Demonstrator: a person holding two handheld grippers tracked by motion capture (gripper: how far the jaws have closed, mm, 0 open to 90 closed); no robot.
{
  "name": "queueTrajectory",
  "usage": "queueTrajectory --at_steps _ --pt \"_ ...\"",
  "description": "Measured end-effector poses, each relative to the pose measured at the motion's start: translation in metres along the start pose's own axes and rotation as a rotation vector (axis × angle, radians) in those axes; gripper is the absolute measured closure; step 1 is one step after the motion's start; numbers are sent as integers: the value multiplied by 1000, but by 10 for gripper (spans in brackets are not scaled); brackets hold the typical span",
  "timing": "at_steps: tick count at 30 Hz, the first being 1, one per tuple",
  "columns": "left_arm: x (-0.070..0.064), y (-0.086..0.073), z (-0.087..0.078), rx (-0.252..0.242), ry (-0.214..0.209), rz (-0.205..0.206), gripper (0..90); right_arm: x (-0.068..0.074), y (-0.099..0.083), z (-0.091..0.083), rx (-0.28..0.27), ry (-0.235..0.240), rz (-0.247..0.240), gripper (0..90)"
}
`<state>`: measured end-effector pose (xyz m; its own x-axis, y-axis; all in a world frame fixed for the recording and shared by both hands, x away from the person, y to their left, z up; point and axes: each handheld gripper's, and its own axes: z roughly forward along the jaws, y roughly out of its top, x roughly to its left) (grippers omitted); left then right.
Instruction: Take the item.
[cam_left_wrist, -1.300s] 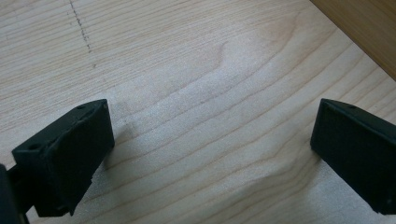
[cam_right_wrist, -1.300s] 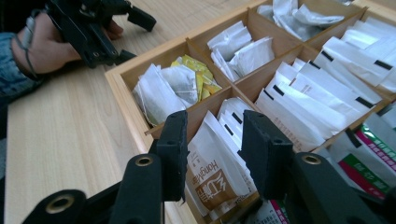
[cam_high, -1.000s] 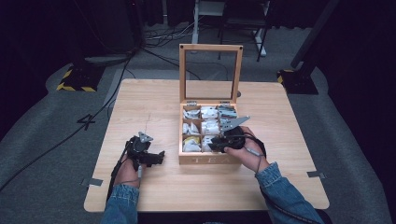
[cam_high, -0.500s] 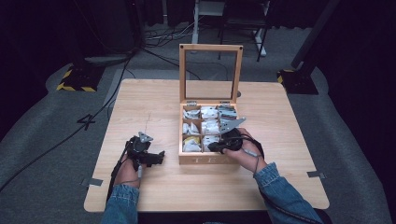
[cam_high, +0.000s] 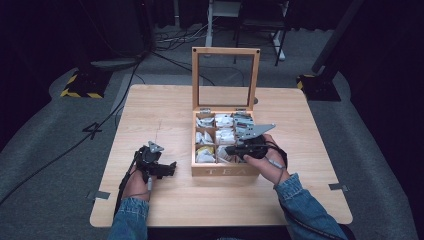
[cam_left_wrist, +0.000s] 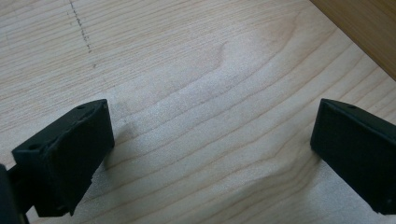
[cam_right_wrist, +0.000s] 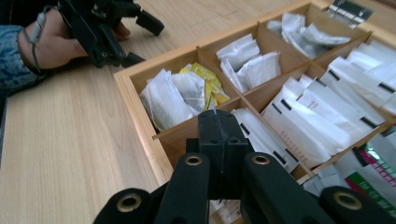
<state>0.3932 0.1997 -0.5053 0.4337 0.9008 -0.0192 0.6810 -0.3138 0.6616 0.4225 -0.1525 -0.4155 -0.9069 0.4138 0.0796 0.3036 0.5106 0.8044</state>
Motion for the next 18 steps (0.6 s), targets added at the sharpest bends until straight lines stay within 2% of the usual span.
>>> queueTrajectory --at_steps 9,18 --pt "0 0 0 0 0 0 0 1 6 -19 -85 -8 20 900" --pt "0 0 0 0 0 0 0 1 9 -37 -141 -10 39 900"
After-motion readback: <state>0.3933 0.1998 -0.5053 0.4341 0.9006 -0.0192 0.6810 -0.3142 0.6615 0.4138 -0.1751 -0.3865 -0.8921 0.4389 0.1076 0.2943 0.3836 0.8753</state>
